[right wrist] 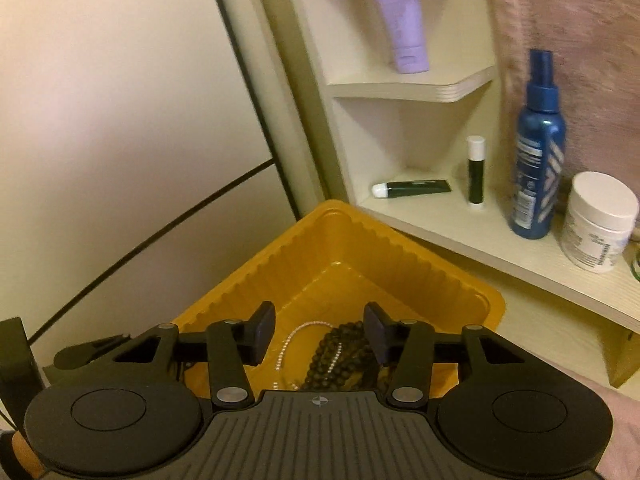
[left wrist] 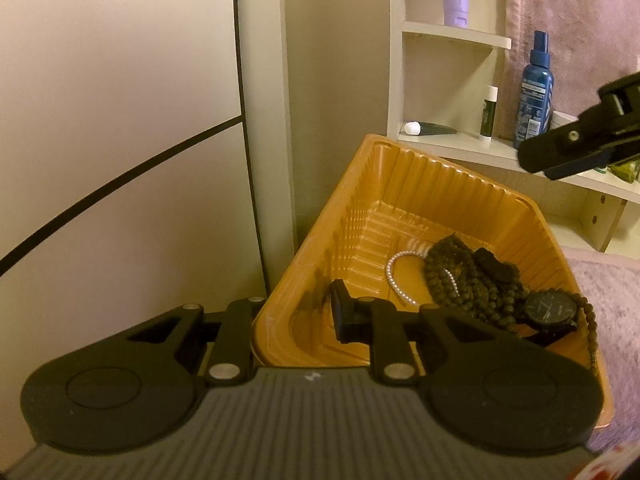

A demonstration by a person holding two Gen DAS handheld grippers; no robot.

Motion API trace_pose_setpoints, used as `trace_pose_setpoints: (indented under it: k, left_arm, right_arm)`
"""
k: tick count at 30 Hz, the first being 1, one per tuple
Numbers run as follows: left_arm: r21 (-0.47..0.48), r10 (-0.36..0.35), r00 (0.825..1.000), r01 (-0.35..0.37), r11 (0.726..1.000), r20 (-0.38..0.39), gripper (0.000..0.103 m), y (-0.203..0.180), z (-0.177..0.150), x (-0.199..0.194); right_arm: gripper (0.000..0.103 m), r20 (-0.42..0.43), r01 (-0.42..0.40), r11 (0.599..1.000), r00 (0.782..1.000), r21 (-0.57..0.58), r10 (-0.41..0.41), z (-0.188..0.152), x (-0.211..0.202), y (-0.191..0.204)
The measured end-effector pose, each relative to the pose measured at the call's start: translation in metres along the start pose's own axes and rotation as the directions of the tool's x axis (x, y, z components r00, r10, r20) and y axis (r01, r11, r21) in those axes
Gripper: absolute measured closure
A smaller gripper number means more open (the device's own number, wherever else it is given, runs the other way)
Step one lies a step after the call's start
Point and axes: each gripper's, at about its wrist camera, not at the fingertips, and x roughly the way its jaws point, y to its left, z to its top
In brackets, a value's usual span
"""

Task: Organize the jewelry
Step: 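Open the left tool off the tray rim and pull it back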

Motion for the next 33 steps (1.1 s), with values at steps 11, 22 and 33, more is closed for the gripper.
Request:
trace_pose_setpoints:
  k: [11,22,33]
  left_arm:
    - [-0.099,-0.031,0.998,0.025,0.995,-0.057,0.08,0.016,-0.008,0.021]
    - [-0.126,-0.049,0.994,0.037,0.991,-0.097,0.063,0.017,-0.013,0.037]
    - [-0.074,-0.061,0.992,0.053,0.996,-0.114,0.04,0.018,-0.014,0.021]
  right_arm:
    - [0.053,-0.015,0.101,0.989,0.995,0.11,-0.1,-0.037,-0.021,-0.036]
    - [0.053,-0.063,0.173,0.967,0.984,0.189,-0.164,-0.08,-0.039,-0.051]
    - [0.053,-0.06,0.16,0.969,0.987,0.19,-0.152,-0.093,-0.049,-0.039]
